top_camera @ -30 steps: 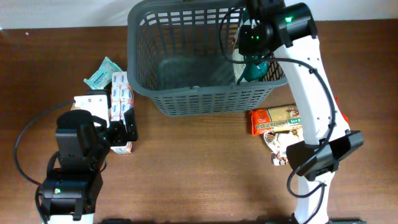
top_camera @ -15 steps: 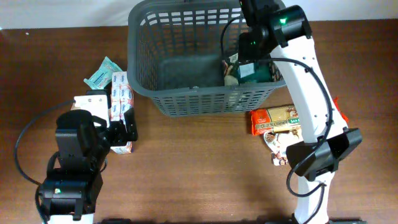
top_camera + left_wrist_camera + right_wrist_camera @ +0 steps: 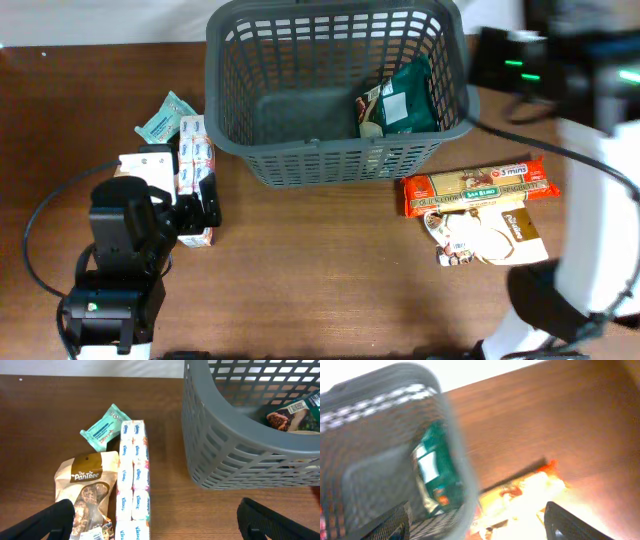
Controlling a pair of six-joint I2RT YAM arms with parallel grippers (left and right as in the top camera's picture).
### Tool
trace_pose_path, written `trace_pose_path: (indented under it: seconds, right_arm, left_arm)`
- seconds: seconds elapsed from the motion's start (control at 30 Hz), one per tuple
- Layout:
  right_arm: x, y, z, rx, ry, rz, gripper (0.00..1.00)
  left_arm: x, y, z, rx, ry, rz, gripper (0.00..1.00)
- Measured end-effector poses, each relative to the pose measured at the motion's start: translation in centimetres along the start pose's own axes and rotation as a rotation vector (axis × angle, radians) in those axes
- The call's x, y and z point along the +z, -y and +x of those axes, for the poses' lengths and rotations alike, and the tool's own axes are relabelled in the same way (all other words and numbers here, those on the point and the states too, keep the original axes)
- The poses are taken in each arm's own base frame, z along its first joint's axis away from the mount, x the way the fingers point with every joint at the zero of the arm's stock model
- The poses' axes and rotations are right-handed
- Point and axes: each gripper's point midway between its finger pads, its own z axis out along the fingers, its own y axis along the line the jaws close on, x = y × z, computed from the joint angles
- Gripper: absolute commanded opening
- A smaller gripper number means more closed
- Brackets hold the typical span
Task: Pack container
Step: 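Grasp the red San Remo spaghetti packet with the right gripper and lift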
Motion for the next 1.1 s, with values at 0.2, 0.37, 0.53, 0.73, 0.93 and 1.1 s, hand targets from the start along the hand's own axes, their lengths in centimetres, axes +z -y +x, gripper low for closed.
trace_pose_path:
  seconds: [0.2, 0.37, 0.53, 0.73, 0.93, 1.1]
  right_arm:
    - [2.9, 4.6, 0.2, 0.162, -0.099, 0.050, 0.93]
    - [7.4, 8.5, 2.0, 0.283, -0.230, 0.142, 0.97]
    - [12.7, 10.7, 4.4, 0.348, -0.324, 0.201, 0.97]
    - [18.5, 11.0, 9.1, 0.364, -0.435, 0.211, 0.98]
    - [22.2, 11.1, 12.8, 0.435, -0.496, 0.189, 0.98]
    - [24.7, 12.0, 16.3, 0.526, -0.546, 0.178, 0.98]
  left_arm:
    - [0.0, 0.0, 0.0, 0.000, 0.000, 0.000, 0.99]
    - [0.0, 0.0, 0.0, 0.000, 0.001, 0.000, 0.99]
    - [0.0, 0.0, 0.0, 0.000, 0.000, 0.000, 0.99]
    - [0.0, 0.0, 0.0, 0.000, 0.000, 0.000, 0.99]
    - [0.0, 0.0, 0.0, 0.000, 0.000, 0.000, 0.99]
    - [0.0, 0.0, 0.0, 0.000, 0.000, 0.000, 0.99]
